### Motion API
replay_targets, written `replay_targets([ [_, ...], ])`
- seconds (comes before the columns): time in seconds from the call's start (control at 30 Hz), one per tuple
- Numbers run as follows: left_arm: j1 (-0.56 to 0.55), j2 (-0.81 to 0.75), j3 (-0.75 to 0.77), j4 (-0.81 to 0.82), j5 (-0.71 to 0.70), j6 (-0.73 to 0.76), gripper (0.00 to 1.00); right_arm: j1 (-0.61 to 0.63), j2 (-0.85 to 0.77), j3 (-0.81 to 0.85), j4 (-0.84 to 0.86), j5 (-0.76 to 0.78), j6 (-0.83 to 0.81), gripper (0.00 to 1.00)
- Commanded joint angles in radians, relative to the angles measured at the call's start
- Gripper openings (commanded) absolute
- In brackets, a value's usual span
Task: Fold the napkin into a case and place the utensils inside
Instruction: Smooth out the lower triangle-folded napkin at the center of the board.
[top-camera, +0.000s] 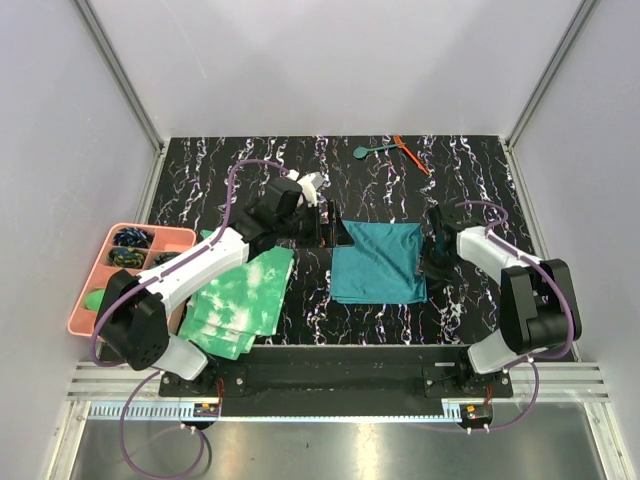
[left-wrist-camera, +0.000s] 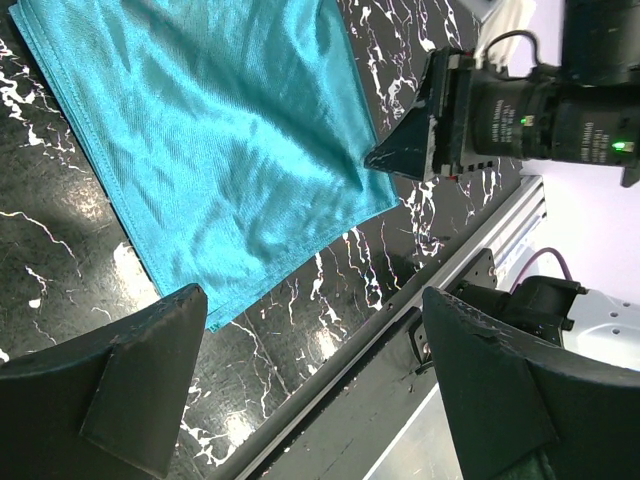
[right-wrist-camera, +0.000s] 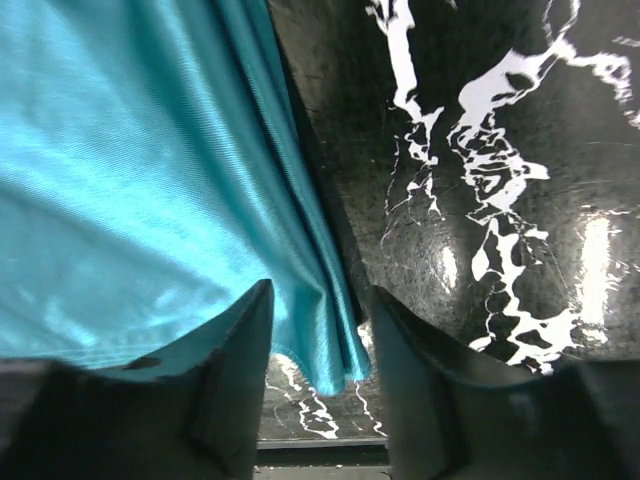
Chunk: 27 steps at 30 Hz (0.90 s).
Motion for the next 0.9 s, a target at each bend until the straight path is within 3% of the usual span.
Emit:
replay_targets([
  [0.0, 0.005, -0.007, 0.004, 0.040, 0.019, 0.001, 0.91, -0.006, -0.067, 0.065, -0.015, 0.044, -0.019, 0.58],
  [0.13, 0.006, -0.001, 0.007, 0.043, 0.030, -0.004, 0.90, -0.014, 0.002, 0.142, 0.003, 0.048, -0.045, 0.57],
  [0.27, 0.005, -0.005, 0.010, 0.041, 0.050, -0.007, 0.90, -0.034, 0.097, 0.191, 0.025, 0.024, -0.074, 0.47],
  [0.53, 0.017, -0.038, -0.007, 0.012, 0.037, 0.010, 0.90, -0.062, 0.203, 0.133, 0.100, 0.044, -0.085, 0.45],
  [0.67, 0.026, -0.039, -0.011, 0.012, 0.034, 0.012, 0.90, -0.077, 0.214, 0.142, 0.081, 0.142, -0.086, 0.36],
  [0.87, 0.052, -0.061, -0.065, 0.020, -0.039, -0.048, 0.90, -0.066, 0.138, 0.197, 0.043, 0.090, -0.114, 0.44],
])
